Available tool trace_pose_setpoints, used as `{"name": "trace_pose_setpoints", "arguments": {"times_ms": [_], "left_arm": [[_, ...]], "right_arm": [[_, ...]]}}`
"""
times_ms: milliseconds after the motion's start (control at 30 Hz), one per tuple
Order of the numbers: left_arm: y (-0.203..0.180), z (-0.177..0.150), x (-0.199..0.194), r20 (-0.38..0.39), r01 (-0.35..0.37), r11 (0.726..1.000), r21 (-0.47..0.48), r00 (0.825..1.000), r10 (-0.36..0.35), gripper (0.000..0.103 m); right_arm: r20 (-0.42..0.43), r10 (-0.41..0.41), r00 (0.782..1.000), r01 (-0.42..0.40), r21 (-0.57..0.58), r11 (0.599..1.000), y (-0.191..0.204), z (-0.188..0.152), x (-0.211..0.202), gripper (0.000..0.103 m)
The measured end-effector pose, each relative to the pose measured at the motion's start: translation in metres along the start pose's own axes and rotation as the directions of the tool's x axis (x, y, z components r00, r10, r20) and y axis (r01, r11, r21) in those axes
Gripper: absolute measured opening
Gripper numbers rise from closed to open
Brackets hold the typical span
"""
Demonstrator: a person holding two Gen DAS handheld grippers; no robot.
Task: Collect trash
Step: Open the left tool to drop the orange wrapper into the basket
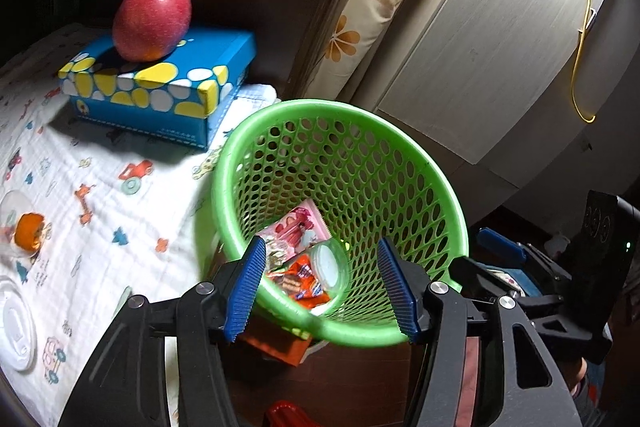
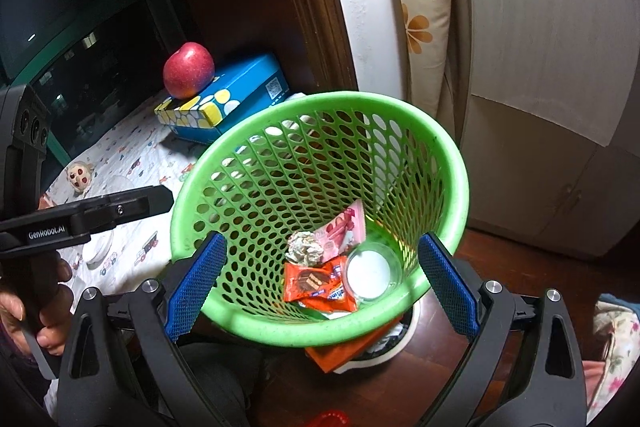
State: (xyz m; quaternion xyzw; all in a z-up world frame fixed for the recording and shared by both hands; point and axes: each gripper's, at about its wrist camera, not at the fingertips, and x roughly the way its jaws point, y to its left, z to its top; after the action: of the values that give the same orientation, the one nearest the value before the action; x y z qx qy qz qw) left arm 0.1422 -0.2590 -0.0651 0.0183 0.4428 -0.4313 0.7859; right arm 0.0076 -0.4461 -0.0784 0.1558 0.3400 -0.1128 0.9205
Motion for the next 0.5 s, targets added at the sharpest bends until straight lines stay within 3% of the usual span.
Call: {"name": "trace_pose_setpoints", "arguments": {"times_ms": [233, 367, 500], "left_arm": [[0.030, -0.029, -0.038, 0.035, -0.095, 0.994, -0.059, 0.995, 0.097, 0.071], [0.054, -0.049, -0.062, 0.041, -0.189, 0.977, -0.095, 0.980, 0.194, 0.072], [0.083, -0.070, -0.086, 0.047, -0.282, 0.947, -0.156, 0.955, 0.293, 0.074]], "right_arm": [[-0.010, 0.056, 0.998, -0.056, -0.036, 0.998, 0.031, -0.003, 0.004, 0.095], [-0.025, 0.095, 0.995, -0.096, -0.075, 0.993, 0.057, -0.004, 0.010, 0.095], [-0.036, 0.129, 0.991, -0.132, -0.111, 0.985, 0.084, -0.003, 0.015, 0.095]]}}
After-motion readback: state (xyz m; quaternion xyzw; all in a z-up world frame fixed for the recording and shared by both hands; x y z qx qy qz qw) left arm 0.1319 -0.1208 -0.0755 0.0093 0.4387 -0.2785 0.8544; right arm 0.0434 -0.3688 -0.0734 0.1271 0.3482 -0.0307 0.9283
